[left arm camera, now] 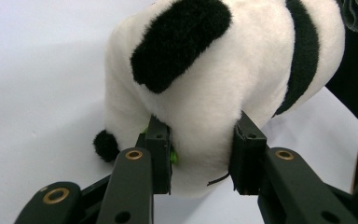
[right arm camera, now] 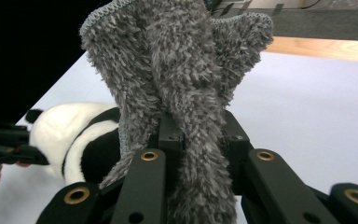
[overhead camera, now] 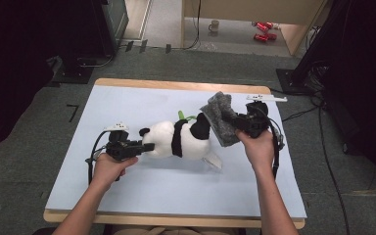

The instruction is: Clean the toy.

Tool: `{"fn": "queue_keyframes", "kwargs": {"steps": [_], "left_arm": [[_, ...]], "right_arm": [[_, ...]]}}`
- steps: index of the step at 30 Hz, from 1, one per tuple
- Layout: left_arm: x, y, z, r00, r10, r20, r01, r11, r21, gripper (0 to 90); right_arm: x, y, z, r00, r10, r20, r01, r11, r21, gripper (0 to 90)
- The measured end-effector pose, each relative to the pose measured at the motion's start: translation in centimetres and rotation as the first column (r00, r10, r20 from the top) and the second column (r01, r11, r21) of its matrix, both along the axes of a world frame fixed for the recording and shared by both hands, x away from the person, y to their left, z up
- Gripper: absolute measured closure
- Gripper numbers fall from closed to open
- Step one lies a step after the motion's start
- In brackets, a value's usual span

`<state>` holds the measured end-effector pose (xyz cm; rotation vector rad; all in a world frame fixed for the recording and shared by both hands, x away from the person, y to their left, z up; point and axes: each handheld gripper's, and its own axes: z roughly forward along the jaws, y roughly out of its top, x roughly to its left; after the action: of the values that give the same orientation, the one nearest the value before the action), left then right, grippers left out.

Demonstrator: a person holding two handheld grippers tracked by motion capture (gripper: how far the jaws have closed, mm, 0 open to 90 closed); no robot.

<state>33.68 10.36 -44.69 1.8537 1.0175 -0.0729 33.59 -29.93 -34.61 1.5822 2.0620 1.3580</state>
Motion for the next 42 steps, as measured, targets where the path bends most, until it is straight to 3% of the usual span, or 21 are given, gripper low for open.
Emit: {"fn": "queue_keyframes", "kwargs": {"steps": [4, 7, 10, 13, 18, 20, 24, 26, 33, 38, 42], "left_arm": [[0.3, 0.1, -0.3, 0.9998, 0.0, 0.02, 0.0, 1.0, -0.002, 65.0], [0.2, 0.0, -0.3, 0.9996, -0.001, 0.028, 0.001, 1.0, 0.005, 64.9], [0.1, -0.1, -0.4, 0.9994, -0.002, 0.035, 0.002, 1.0, 0.01, 64.7], [0.2, -0.1, -0.4, 0.9994, 0.002, 0.036, -0.002, 0.9999, 0.011, 64.6], [0.1, -0.3, -0.4, 0.9989, 0.005, 0.046, -0.006, 0.9996, 0.026, 64.6], [0.1, -0.3, -0.4, 0.9989, 0.005, 0.047, -0.007, 0.9996, 0.026, 64.5], [0.2, -0.2, -0.4, 0.9988, 0.008, 0.048, -0.009, 0.9997, 0.024, 64.3], [0.2, -0.3, -0.4, 0.9987, 0.015, 0.049, -0.016, 0.9996, 0.022, 64.1], [0.8, -0.2, -0.4, 0.9984, 0.037, 0.042, -0.037, 0.9993, -0.003, 63.3], [0.7, -0.3, -0.3, 0.9969, 0.051, 0.059, -0.052, 0.9986, 0.011, 63.0], [0.8, -0.3, -0.3, 0.9965, 0.05, 0.067, -0.051, 0.9987, 0.012, 62.7]], "right_arm": [[0.4, 0.9, -1.1, 0.9999, 0.012, -0.003, -0.012, 0.9999, 0.003, 76.2], [1.0, 1.5, -2.8, 0.9991, 0.02, -0.038, -0.02, 0.9998, 0.009, 76.1], [1.3, 1.8, -4.4, 0.999, 0.013, -0.043, -0.012, 0.9996, 0.024, 76.1], [1.6, 1.7, -5.6, 0.998, 0.002, -0.063, -0.003, 1.0, -0.003, 76.2], [2.0, 2.8, -8.6, 0.9871, 0.035, -0.156, -0.04, 0.9987, -0.031, 76.4], [2.0, 2.9, -9.0, 0.9866, 0.035, -0.16, -0.04, 0.9987, -0.032, 76.5], [2.0, 3.0, -10.0, 0.9807, 0.033, -0.193, -0.054, 0.9934, -0.101, 76.5], [2.0, 2.8, -10.4, 0.9792, 0.032, -0.2, -0.053, 0.9937, -0.099, 76.5], [1.5, 1.1, -8.6, 0.9899, -0.008, -0.142, -0.003, 0.9966, -0.083, 76.4], [0.5, 0.4, -6.1, 0.9973, -0.019, -0.071, 0.015, 0.9985, -0.053, 76.5], [-0.1, 0.4, -3.9, 0.9996, 0.0, -0.027, -0.001, 0.9997, -0.025, 76.5]]}}
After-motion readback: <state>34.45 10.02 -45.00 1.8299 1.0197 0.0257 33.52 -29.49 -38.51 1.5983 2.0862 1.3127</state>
